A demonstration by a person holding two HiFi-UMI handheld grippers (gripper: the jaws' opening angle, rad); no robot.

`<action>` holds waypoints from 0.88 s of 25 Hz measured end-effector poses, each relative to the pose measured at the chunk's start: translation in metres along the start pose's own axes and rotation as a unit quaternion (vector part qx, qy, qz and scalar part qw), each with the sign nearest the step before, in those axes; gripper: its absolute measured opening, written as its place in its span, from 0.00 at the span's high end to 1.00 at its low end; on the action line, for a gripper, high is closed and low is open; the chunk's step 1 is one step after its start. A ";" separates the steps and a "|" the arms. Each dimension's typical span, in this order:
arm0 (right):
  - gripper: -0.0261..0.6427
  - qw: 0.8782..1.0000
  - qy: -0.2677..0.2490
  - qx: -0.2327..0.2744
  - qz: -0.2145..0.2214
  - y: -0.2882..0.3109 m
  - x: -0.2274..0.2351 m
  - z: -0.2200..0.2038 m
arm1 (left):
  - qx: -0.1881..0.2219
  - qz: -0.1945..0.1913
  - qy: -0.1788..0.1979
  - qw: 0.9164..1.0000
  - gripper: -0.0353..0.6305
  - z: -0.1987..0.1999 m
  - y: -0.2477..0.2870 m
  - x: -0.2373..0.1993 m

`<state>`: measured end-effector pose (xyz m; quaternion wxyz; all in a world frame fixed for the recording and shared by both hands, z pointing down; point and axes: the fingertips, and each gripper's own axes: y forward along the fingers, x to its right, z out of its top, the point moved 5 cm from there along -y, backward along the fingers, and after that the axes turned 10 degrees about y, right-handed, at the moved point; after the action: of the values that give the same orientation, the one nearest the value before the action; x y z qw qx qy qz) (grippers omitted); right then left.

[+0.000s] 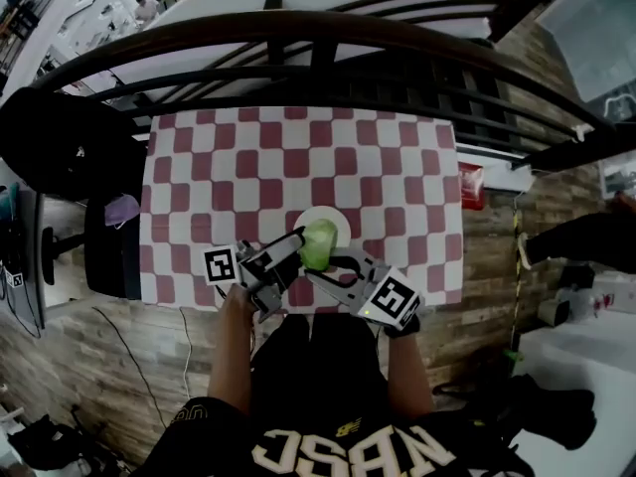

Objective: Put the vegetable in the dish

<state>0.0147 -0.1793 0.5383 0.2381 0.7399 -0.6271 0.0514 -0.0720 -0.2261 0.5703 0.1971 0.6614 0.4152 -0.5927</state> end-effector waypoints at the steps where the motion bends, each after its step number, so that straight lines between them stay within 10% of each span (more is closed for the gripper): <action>1: 0.83 1.000 -0.003 -0.003 0.005 0.001 -0.001 -0.002 | 0.000 -0.004 -0.017 1.000 0.26 -0.004 0.000 -0.004; 11: 0.83 0.999 -0.005 0.008 0.042 0.004 -0.005 -0.008 | -0.019 -0.048 -0.100 0.994 0.23 -0.031 0.005 -0.026; 22: 0.83 0.999 -0.003 -0.002 0.034 0.006 -0.003 -0.013 | -0.028 -0.027 -0.040 0.998 0.24 -0.026 0.003 -0.027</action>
<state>0.0112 -0.1720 0.5507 0.2357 0.7179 -0.6526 0.0555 -0.0524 -0.2163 0.6008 0.2166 0.6199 0.4410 -0.6118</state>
